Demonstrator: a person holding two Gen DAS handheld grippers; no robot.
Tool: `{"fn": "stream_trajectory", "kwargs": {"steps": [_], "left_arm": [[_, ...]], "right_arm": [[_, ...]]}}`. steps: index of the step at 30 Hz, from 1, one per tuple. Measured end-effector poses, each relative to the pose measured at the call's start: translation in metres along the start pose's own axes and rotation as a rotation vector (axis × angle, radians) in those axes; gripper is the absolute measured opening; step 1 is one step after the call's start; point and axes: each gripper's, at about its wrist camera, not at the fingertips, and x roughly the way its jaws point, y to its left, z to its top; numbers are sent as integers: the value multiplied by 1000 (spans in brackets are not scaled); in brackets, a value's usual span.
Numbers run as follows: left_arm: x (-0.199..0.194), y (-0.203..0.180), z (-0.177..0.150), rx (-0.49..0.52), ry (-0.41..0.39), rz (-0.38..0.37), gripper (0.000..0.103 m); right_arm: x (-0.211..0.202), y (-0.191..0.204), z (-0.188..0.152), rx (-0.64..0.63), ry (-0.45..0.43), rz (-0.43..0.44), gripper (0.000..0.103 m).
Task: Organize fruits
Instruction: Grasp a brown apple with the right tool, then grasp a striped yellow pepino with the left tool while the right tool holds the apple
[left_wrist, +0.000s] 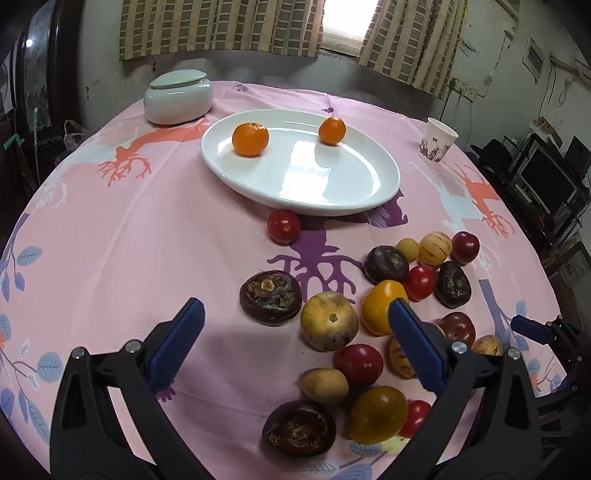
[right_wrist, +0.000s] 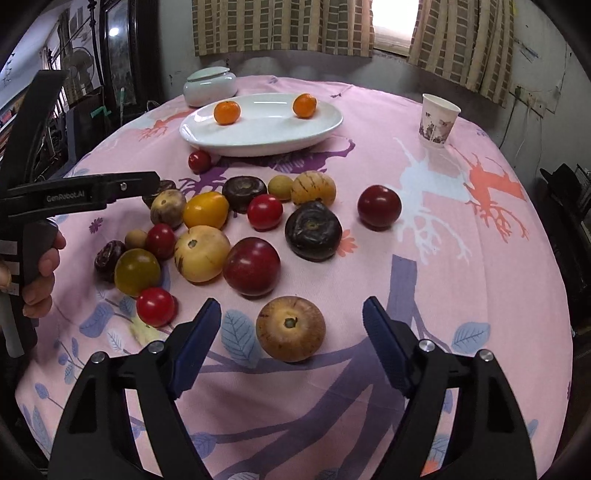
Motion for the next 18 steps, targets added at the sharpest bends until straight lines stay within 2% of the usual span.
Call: {"fn": "stream_trajectory", "kwargs": {"steps": [1, 2, 4, 5, 8, 15, 18], "left_arm": [[0, -2, 0, 10, -2, 4, 101], [0, -3, -1, 16, -2, 7, 101], [1, -6, -1, 30, 3, 4, 101], [2, -7, -2, 35, 7, 3, 101], [2, -10, -3, 50, 11, -4, 101], [-3, -26, -9, 126, -17, -39, 101], [-8, -40, -13, 192, -41, -68, 101]], "right_arm": [[3, 0, -1, -4, 10, -4, 79], [5, 1, -2, -12, 19, -5, 74], [12, 5, -4, -38, 52, -12, 56], [15, 7, -5, -50, 67, -24, 43], [22, 8, -8, -60, 83, -57, 41], [14, 3, -4, -20, 46, 3, 41], [12, -4, -2, 15, 43, 4, 41]]}}
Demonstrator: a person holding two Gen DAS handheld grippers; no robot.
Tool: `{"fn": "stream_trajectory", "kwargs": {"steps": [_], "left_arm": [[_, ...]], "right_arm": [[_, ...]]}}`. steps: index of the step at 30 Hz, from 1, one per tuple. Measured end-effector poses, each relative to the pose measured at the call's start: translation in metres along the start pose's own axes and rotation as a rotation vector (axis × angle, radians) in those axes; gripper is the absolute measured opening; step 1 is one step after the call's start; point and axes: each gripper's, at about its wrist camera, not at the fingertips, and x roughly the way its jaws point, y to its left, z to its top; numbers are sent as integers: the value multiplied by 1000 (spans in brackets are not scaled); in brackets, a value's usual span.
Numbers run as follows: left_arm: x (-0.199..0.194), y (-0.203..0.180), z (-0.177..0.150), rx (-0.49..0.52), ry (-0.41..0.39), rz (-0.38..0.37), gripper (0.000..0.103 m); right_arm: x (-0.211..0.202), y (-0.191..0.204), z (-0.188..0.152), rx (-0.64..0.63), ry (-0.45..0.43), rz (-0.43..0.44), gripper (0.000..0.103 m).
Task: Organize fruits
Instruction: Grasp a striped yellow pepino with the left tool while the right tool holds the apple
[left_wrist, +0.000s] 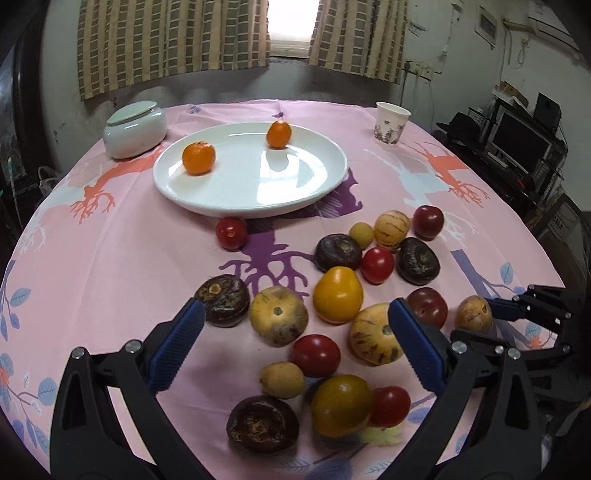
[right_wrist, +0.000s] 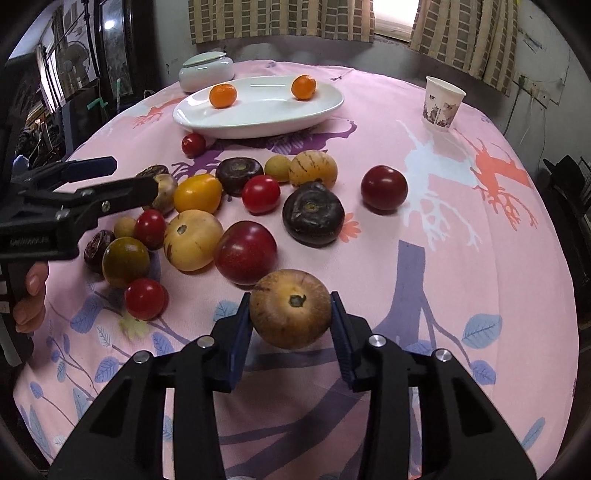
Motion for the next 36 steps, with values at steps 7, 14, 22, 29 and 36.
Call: {"fn": "stream_trajectory", "kwargs": {"steps": [7, 14, 22, 29, 36], "left_arm": [[-2, -36, -9, 193, -28, 17, 101], [6, -46, -14, 233, -11, -31, 101], [16, -55, -20, 288, 7, -66, 84], [29, -59, -24, 289, 84, -109, 58], [34, -63, -23, 296, 73, -85, 50]], "right_arm": [[-7, -23, 3, 84, -11, -3, 41], [-8, -23, 2, 85, -12, 1, 41], [-21, -26, 4, 118, -47, 41, 41], [-21, -22, 4, 103, -44, 33, 41], [-16, -19, 3, 85, -26, 32, 41]]}}
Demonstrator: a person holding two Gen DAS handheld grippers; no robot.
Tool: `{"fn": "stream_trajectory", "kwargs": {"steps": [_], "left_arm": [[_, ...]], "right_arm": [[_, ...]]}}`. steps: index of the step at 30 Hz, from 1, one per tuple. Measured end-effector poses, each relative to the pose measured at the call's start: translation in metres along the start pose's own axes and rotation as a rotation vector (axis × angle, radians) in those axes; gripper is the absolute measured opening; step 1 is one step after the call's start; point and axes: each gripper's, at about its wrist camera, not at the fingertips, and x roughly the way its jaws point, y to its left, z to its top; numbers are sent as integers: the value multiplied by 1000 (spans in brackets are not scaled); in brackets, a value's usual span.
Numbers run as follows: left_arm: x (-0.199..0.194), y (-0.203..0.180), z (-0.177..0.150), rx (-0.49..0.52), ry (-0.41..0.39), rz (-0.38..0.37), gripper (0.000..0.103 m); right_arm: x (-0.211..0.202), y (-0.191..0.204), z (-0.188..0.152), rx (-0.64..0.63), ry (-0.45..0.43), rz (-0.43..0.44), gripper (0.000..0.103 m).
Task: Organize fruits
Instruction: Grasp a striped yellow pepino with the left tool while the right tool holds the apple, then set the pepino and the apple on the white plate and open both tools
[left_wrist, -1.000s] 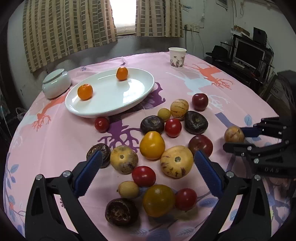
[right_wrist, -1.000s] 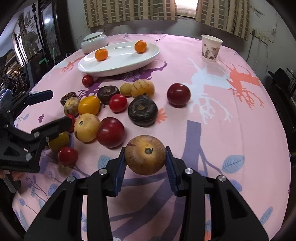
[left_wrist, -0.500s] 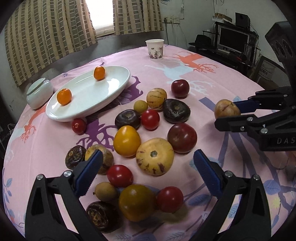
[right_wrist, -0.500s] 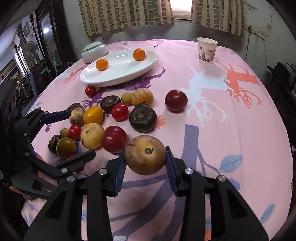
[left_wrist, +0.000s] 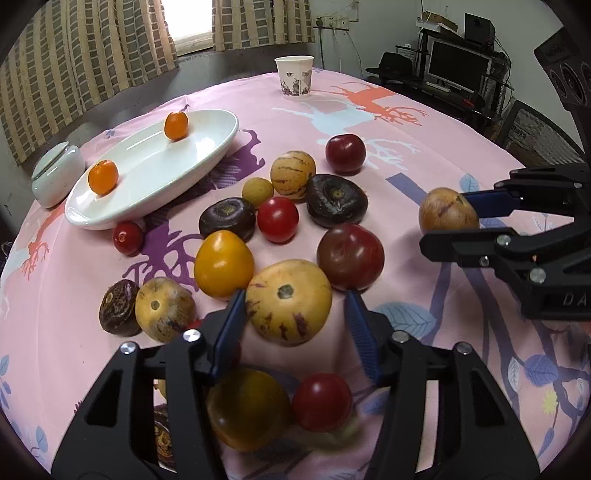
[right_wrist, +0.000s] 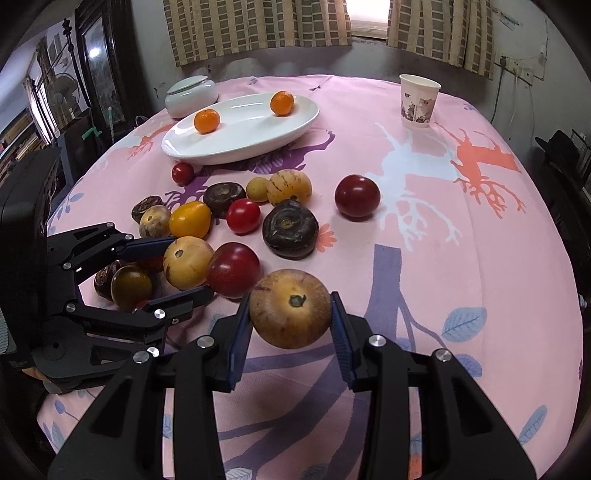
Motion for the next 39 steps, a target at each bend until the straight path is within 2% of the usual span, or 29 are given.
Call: {"fn": "stream_trajectory", "kwargs": {"steps": [1, 6, 14, 19, 22, 24, 27, 31, 35, 39], "left_arm": [[1, 0, 0, 6, -3, 16, 47], [-3, 4, 1, -32, -4, -12, 47], [-29, 10, 5, -54, -88, 10, 47], [-46, 26, 13, -123, -108, 16, 47], [-59, 38, 21, -141, -121, 19, 47], [-64, 51, 30, -146, -122, 36, 47], [-65, 74, 45, -170, -125, 65, 47], [-53, 112, 65, -235, -118, 84, 47], [-21, 146, 83, -285, -72, 133, 47], [9, 177, 92, -334, -41, 165, 47]], "right_arm": [[1, 0, 0, -2, 2, -1, 41], [0, -2, 1, 9, -9, -2, 41], [-10, -6, 5, 27, -88, 30, 41], [-13, -7, 8, 47, -138, 67, 41], [-14, -7, 13, 76, -153, 42, 41], [-18, -4, 22, 83, -161, 56, 41], [-20, 1, 49, 57, -156, 45, 41], [-7, 9, 103, -1, -154, 33, 41], [40, 14, 161, 27, -70, 64, 42], [91, 25, 203, 4, -26, 8, 42]]}}
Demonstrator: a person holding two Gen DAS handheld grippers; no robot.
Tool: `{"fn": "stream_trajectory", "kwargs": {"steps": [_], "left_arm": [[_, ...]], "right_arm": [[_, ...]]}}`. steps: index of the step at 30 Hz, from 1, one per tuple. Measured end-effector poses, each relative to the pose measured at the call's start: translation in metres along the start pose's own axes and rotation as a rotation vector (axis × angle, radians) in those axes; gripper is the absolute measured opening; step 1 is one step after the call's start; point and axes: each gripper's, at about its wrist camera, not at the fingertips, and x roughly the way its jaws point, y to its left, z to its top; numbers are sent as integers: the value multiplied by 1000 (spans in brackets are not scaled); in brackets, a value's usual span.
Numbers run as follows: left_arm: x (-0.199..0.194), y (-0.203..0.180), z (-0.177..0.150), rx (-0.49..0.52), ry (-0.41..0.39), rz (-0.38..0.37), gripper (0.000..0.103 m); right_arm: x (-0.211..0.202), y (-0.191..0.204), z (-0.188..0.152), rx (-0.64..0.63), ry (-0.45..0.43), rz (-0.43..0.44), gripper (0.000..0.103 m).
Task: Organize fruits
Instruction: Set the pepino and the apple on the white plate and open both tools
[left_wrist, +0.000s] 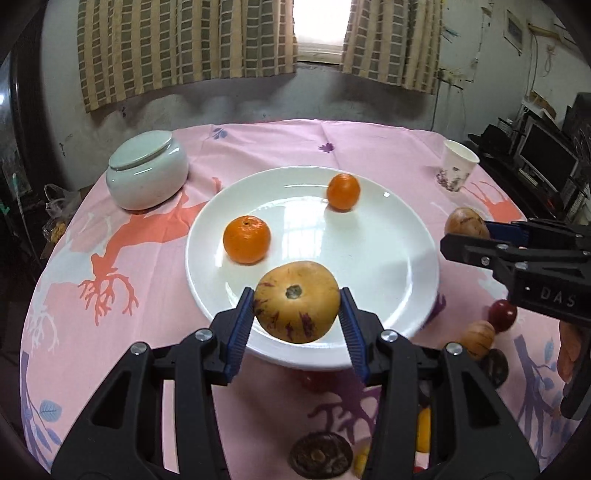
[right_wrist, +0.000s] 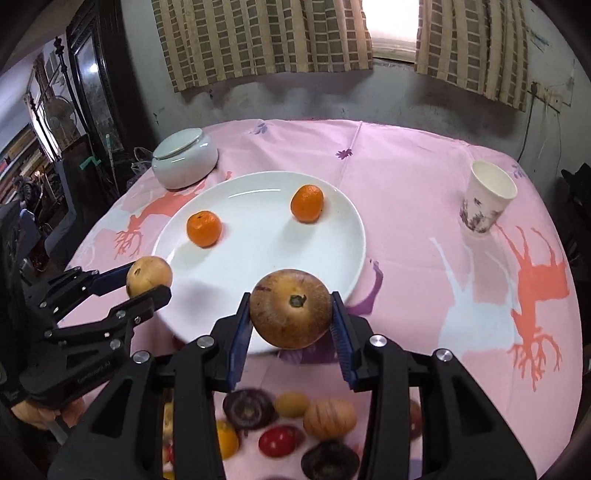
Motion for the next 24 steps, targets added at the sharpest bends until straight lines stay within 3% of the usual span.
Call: {"fn": "stream_trajectory", "kwargs": {"steps": [6, 11, 14, 15, 18, 24], "left_arm": [[37, 19, 8, -21, 43, 36, 47], [47, 21, 11, -27, 27, 69, 48], [41, 20, 16, -40, -6, 116, 75], [34, 21, 17, -53, -27, 123, 83], [11, 20, 20, -61, -73, 118, 87], [-39, 17, 6, -72, -125, 112, 96]], "right_arm": [[72, -3, 32, 3, 89, -95, 41], [95, -12, 37, 17, 133, -102, 43], [81, -16, 37, 51, 62, -140, 64], [74, -16, 39, 60, 29, -151, 64], [40, -16, 36, 56, -56, -130, 64], [-19, -26, 9, 89, -100, -64, 64]]}}
